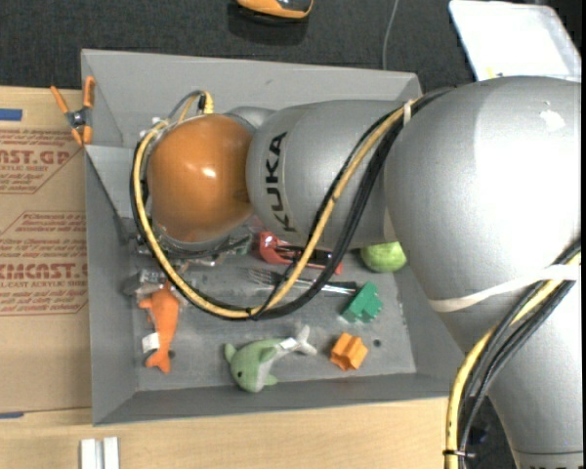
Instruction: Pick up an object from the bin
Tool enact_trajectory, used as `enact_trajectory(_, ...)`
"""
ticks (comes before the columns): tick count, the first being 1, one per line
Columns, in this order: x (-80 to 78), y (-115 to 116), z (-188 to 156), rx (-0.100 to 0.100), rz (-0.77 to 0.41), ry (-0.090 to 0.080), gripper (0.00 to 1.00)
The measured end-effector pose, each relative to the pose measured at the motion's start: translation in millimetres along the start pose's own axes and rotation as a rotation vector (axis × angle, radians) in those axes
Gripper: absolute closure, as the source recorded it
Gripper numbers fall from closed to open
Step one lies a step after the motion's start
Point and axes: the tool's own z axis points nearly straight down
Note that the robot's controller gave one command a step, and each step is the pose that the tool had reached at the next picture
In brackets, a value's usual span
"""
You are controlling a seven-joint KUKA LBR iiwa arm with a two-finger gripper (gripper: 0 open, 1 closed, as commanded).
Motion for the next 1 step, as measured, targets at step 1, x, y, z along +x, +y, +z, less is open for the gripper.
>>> enact_trajectory(1, 1.1, 3.0, -32.7, -0.010, -0.001, 0.007, 1.00)
